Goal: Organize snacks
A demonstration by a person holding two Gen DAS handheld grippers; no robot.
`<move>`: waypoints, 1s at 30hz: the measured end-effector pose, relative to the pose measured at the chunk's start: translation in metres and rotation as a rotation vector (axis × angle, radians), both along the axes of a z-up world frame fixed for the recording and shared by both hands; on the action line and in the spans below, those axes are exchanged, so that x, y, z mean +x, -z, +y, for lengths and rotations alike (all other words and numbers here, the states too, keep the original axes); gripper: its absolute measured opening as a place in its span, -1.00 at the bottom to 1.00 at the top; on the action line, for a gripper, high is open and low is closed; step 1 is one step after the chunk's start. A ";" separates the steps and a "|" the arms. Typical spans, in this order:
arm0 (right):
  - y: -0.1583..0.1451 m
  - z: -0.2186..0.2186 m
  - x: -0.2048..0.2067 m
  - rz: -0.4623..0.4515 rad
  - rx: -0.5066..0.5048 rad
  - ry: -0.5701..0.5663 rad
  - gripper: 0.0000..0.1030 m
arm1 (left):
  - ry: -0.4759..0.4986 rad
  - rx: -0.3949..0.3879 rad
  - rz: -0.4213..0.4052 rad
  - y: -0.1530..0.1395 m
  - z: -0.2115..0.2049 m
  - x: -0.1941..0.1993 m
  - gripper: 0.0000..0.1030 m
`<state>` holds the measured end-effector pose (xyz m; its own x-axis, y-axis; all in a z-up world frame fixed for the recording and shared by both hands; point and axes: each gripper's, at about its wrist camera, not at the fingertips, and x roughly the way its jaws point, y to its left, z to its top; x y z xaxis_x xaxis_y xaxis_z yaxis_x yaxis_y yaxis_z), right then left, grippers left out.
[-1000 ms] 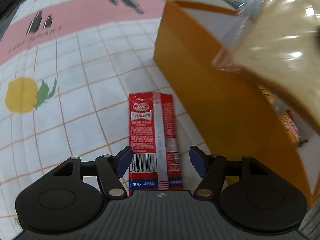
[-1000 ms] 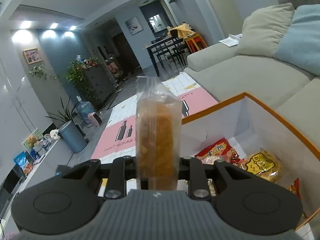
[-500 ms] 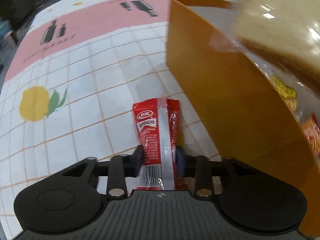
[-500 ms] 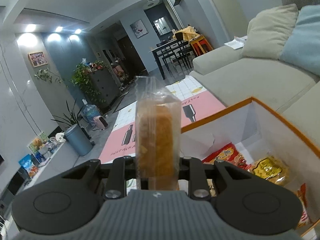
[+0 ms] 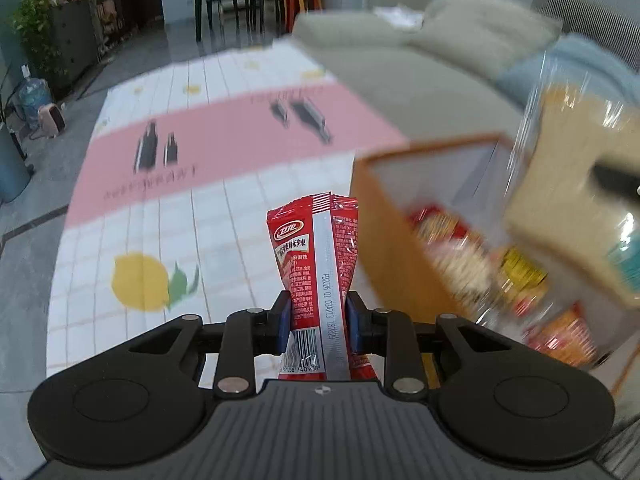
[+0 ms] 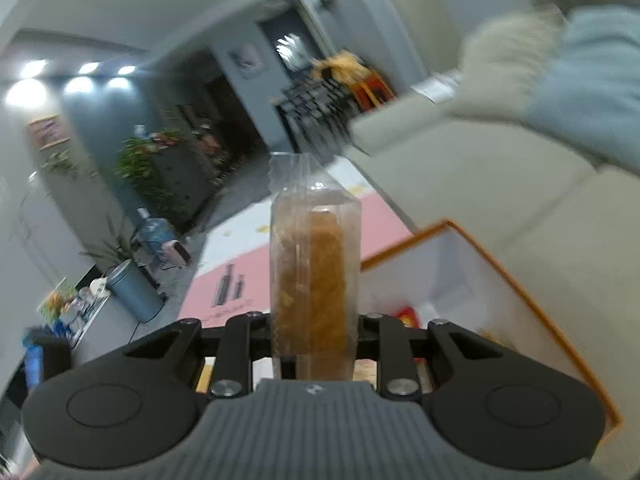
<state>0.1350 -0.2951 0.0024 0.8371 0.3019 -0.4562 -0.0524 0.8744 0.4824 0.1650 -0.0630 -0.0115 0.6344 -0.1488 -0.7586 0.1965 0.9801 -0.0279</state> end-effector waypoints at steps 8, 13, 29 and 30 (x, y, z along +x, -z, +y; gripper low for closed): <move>0.056 -0.065 0.073 0.342 0.262 0.027 -0.55 | 0.054 -0.121 -0.068 -0.047 -0.015 -0.008 -0.39; 0.087 -0.061 0.113 0.488 0.364 -0.001 0.39 | 0.063 -0.144 -0.031 -0.036 -0.042 0.002 -0.39; -0.019 -0.112 -0.007 0.240 -0.066 0.073 0.52 | 0.130 -0.002 -0.082 -0.026 -0.122 -0.016 0.68; -0.023 -0.112 -0.012 0.233 -0.086 0.084 0.52 | 0.120 0.003 -0.086 -0.029 -0.121 -0.019 0.68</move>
